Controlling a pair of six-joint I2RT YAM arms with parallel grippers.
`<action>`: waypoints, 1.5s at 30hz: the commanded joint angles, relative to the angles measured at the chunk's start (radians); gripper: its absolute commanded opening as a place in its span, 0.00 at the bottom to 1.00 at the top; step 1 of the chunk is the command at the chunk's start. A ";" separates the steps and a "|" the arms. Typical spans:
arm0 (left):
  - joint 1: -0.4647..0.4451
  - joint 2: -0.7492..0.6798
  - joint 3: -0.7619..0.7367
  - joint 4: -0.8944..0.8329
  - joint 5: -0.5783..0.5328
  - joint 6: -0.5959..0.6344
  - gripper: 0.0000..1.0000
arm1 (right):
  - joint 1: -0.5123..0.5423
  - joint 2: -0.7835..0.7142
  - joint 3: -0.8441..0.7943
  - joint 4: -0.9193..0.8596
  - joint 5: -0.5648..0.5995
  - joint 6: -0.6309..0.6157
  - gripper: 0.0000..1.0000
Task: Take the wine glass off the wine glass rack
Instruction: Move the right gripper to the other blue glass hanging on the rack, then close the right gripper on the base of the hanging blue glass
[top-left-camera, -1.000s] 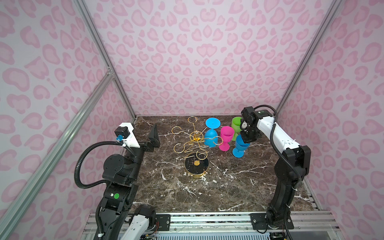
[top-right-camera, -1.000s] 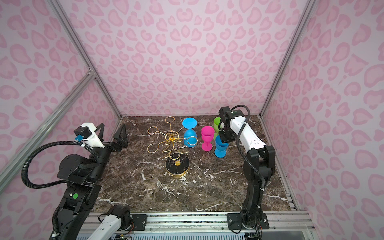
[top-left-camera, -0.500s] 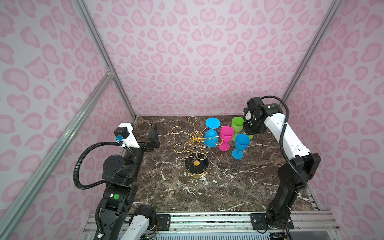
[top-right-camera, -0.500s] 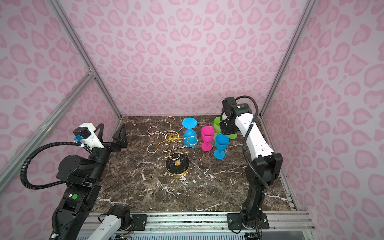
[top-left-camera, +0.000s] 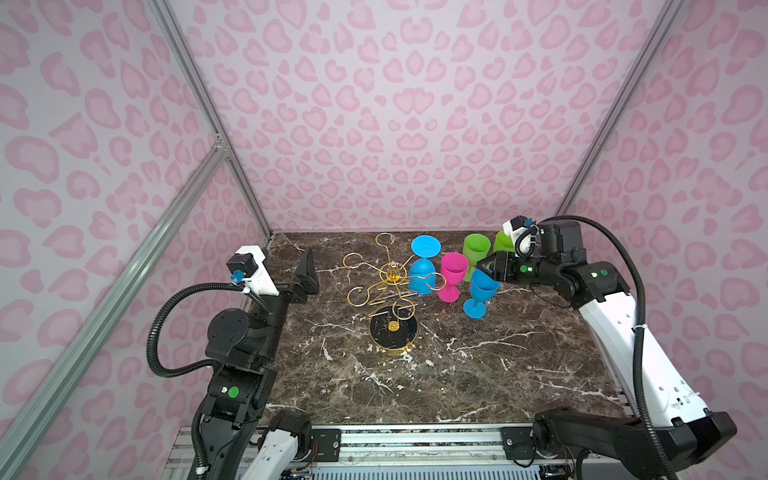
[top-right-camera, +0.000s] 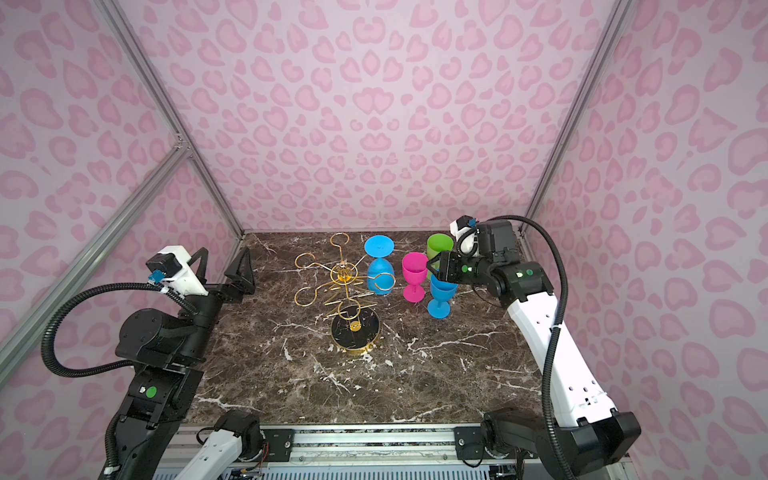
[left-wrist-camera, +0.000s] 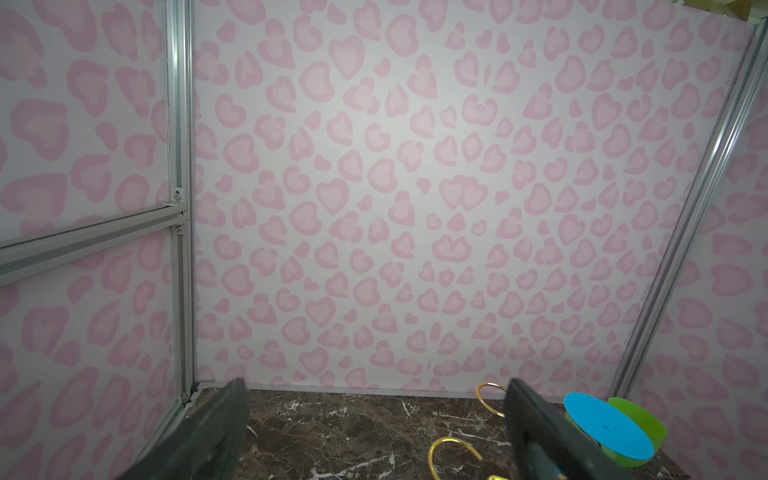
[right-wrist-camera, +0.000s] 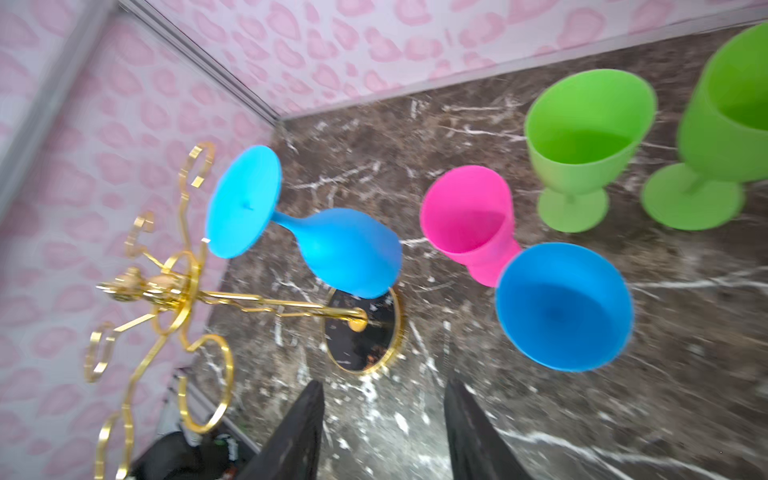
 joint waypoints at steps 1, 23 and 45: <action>0.000 -0.010 0.003 0.018 -0.012 -0.013 0.97 | 0.004 -0.013 -0.058 0.347 -0.154 0.231 0.53; 0.000 -0.036 0.004 -0.003 -0.025 -0.014 0.97 | 0.134 0.229 -0.011 0.513 -0.114 0.328 0.48; -0.001 -0.044 0.012 -0.009 -0.031 0.001 0.97 | 0.164 0.273 0.000 0.545 -0.108 0.354 0.21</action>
